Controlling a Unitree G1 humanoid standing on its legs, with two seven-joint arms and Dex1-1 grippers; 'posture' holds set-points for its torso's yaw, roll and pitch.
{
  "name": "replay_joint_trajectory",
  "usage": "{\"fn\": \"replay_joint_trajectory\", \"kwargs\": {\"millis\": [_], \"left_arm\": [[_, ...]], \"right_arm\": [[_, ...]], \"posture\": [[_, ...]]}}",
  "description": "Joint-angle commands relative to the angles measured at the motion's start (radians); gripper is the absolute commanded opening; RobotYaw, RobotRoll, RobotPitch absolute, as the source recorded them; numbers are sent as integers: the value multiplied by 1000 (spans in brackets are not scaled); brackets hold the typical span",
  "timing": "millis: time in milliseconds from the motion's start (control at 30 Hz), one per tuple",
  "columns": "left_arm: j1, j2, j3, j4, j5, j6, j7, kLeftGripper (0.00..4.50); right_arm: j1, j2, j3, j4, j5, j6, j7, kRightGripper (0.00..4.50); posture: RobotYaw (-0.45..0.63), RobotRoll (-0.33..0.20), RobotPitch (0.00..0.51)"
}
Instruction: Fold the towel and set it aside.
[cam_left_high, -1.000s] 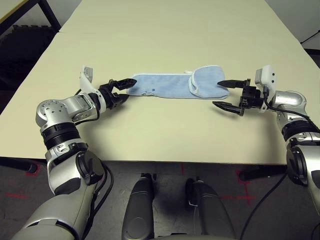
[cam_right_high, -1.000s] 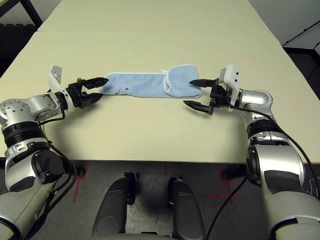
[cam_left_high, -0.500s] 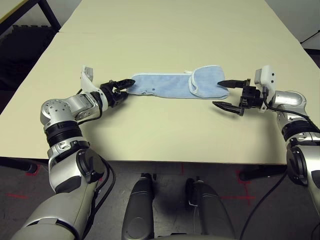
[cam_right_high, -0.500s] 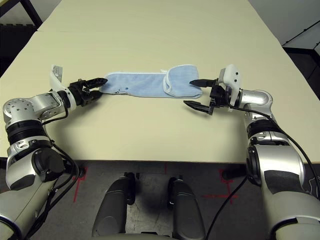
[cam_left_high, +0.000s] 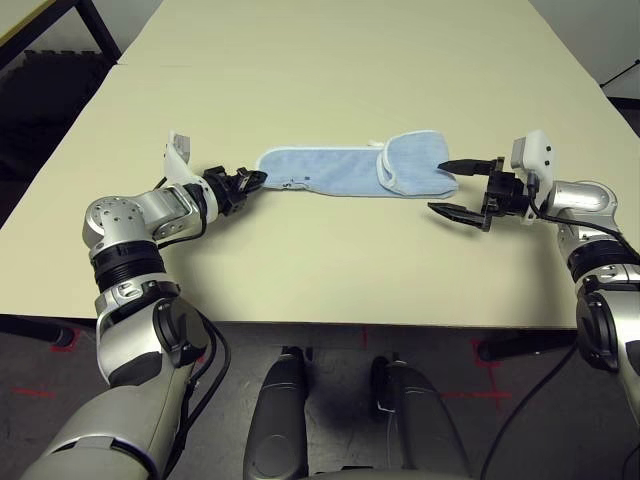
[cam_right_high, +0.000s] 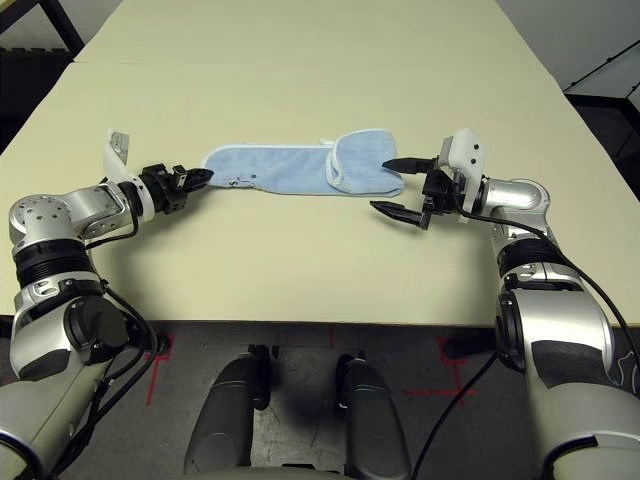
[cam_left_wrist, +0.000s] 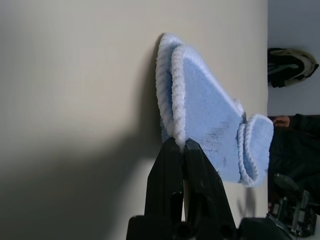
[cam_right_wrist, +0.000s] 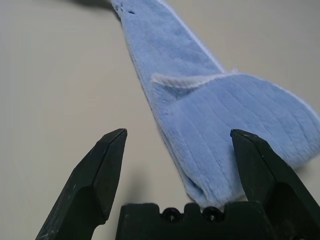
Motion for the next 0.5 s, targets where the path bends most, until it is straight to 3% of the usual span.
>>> {"fn": "replay_joint_trajectory", "kwargs": {"millis": [33,267,500], "left_arm": [[45,49,-14,-37,4,44,-20,23],[139,138,-4,-131,-6,96,-53,23],[123,160,-8,-133,3,84,-69,23]], "right_arm": [[8,-10,-3,-5,-10,-6,-2,4500],[-1,2,-11,3,1,30,1,4500],[-8,5,-15,-1,9,65,15,4500]], "posture": [[69,0,164],[85,0,167],[90,0,163]]}}
